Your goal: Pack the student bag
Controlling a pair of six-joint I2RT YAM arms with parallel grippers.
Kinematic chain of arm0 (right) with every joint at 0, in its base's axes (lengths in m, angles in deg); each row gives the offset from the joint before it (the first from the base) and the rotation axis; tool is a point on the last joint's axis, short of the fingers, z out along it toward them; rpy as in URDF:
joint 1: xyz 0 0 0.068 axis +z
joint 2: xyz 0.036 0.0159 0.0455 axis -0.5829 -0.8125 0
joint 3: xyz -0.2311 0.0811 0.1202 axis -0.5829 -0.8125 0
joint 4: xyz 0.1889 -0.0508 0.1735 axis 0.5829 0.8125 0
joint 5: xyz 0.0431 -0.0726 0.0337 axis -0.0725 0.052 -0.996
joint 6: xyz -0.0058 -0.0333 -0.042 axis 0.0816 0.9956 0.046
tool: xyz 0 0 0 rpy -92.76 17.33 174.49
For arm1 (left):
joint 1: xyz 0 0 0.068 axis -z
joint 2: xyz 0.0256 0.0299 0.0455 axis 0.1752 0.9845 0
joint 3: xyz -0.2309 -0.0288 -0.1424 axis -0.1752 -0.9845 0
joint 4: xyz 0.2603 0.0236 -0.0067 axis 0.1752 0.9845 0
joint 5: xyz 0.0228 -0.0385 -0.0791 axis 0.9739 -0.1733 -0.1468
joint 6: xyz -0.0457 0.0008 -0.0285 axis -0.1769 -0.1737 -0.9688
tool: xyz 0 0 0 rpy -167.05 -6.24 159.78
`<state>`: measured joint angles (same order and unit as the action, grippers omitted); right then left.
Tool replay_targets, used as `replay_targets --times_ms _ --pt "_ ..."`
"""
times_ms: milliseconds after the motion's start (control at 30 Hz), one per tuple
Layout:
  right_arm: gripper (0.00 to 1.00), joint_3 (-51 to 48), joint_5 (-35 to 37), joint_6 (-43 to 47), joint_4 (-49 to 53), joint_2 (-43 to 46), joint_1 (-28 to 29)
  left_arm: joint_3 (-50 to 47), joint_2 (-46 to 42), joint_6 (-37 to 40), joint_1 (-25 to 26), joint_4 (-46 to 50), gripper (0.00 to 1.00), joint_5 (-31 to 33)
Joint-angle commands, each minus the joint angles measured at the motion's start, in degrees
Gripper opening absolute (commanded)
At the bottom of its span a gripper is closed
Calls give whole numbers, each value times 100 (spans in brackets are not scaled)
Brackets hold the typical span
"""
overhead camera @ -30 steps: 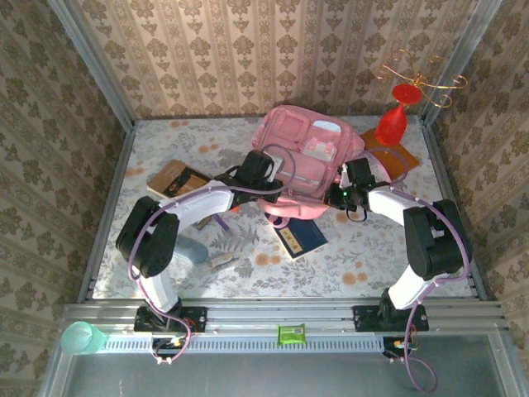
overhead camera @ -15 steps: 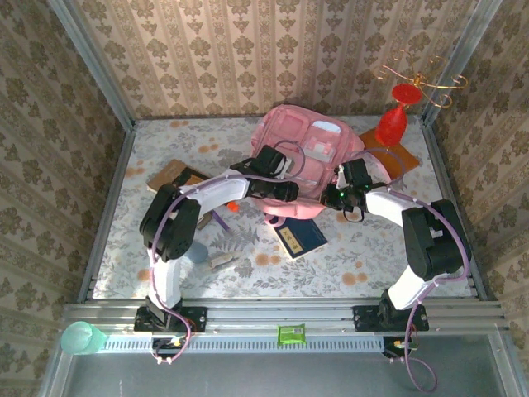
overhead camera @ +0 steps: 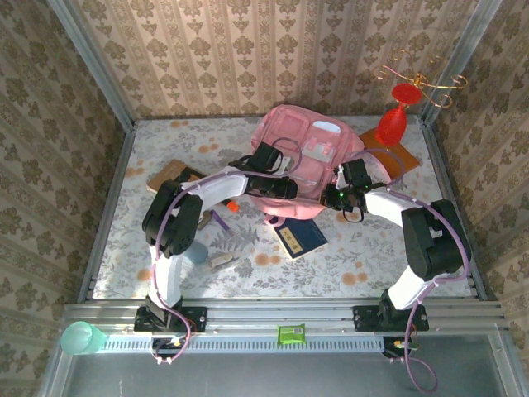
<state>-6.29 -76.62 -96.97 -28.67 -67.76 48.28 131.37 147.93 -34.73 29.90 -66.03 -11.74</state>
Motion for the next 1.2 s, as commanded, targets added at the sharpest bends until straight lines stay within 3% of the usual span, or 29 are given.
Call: replay_targets --times_ms 0,267,567,800,933,1167 --pt "0 -67 -2 10 -133 -70 82 77 105 -17 -11 109 30 -271" --pt "0 -30 -6 23 -115 -121 83 337 359 311 -40 593 27 -418" --pt "0 19 88 102 11 -89 87 439 293 491 -96 599 0 -302" --pt "0 36 400 241 233 56 83 74 -304 862 -33 238 0 491" --pt "0 -53 0 14 -144 111 141 -149 -611 1055 257 -72 0 1024" --pt "0 -225 -187 -539 -800 284 372 -39 -437 938 615 -232 0 1164"
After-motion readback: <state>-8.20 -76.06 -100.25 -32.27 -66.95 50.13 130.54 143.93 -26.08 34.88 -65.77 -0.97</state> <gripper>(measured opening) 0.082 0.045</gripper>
